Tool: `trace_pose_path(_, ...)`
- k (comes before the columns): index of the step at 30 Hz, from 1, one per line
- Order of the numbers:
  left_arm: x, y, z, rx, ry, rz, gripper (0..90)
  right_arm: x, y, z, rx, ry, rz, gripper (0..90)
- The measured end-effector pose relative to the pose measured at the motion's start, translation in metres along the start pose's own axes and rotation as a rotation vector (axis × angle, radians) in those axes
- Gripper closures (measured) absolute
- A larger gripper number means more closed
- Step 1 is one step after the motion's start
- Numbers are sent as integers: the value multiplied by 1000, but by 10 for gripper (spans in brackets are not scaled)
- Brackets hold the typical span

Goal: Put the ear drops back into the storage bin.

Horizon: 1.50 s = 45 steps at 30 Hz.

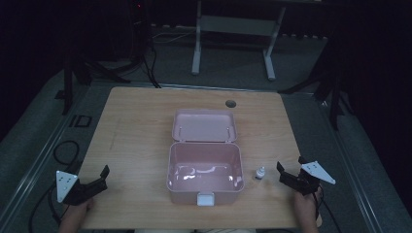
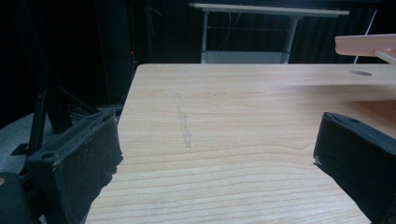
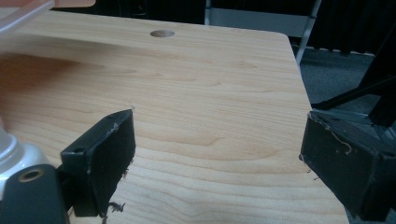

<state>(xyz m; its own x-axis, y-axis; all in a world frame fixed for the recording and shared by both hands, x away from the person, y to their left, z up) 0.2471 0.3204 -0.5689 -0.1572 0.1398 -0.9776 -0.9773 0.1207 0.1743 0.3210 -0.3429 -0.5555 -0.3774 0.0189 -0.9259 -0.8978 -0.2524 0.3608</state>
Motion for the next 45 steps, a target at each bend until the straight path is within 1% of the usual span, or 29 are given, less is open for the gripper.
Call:
trace_pose_path(1,0,0,0,0,0,0,9,0,0,0,0,0,0,100)
trace_pose_path(3,0,0,0,0,0,0,10,-3,-2,1,-17,-25,32,100)
trace_pose_path(4,0,0,0,0,-1,1,9,-6,-2,3,-29,-16,48,100)
trace_pose_path(6,0,0,0,0,2,1,9,-7,-3,4,-22,-9,54,100)
trace_pose_path(7,0,0,0,0,2,1,10,-7,-5,4,-18,-6,68,100)
trace_pose_path(8,0,0,0,0,1,1,10,-7,-7,2,-23,-2,101,100)
trace_pose_path(9,0,0,0,0,1,0,10,-7,-7,2,-23,-2,101,100)
trace_pose_path(10,0,0,0,0,0,0,9,-7,-8,1,-17,0,115,100)
trace_pose_path(11,0,0,0,0,0,0,9,-8,-10,-2,-34,4,164,100)
trace_pose_path(12,0,0,0,0,0,0,10,-8,-10,-4,-35,4,180,100)
trace_pose_path(13,0,0,0,0,0,0,10,-8,-10,-4,-35,4,180,100)
trace_pose_path(14,0,0,0,1,0,0,9,-8,-10,-5,-42,2,207,100)
trace_pose_path(15,0,0,0,1,0,0,9,-8,-10,-8,-49,4,239,127)
trace_pose_path(16,0,0,0,0,0,0,10,-9,-8,-10,-57,10,281,136)
trace_pose_path(17,0,0,0,0,0,0,9,-9,-8,-10,-57,10,281,136)
trace_pose_path(18,0,0,0,0,-1,0,9,-9,-7,-11,-64,9,302,136)
trace_pose_path(19,0,0,0,0,-1,0,9,-11,-5,-13,-66,7,350,136)
trace_pose_path(20,0,0,0,0,0,0,10,-12,-5,-14,-72,4,366,135)
trace_pose_path(24,0,0,0,0,1,1,10,-17,-3,-17,-118,-5,489,133)
trace_pose_path(27,0,0,0,1,1,1,9,-20,-1,-17,-125,31,575,133)
trace_pose_path(28,0,0,0,0,1,1,10,-20,-1,-17,-125,31,575,133)
trace_pose_path(29,0,0,0,0,1,1,10,-20,-1,-14,-137,62,634,132)
trace_pose_path(30,0,0,0,0,0,0,9,-20,-1,-13,-138,80,663,132)
trace_pose_path(31,0,0,0,0,0,0,10,-20,-1,-13,-138,80,663,132)
trace_pose_path(35,0,0,0,0,-1,0,9,-19,0,-7,-155,168,802,132)
trace_pose_path(37,0,0,0,1,-1,0,9,-18,0,-4,-165,204,848,132)
trace_pose_path(40,0,0,0,1,0,0,9,-18,2,1,-174,234,941,131)
trace_pose_path(43,0,0,0,1,0,0,9,-19,3,5,-185,260,1018,131)
trace_pose_path(45,0,0,0,0,0,0,9,-19,4,6,-180,276,1062,131)
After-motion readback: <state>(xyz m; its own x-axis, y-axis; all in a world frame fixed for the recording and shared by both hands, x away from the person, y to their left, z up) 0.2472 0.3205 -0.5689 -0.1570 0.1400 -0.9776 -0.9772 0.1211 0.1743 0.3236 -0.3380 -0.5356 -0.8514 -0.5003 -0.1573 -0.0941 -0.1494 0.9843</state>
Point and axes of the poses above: each handheld gripper's, and its own axes: y roughly backward along the jaws, x roughly out of its underside, z roughly to its left, the point moved 3 cm from there along -y, roughly forward along the jaws, and after that the axes turned 9 degrees about -y, right-handed, at the moved point
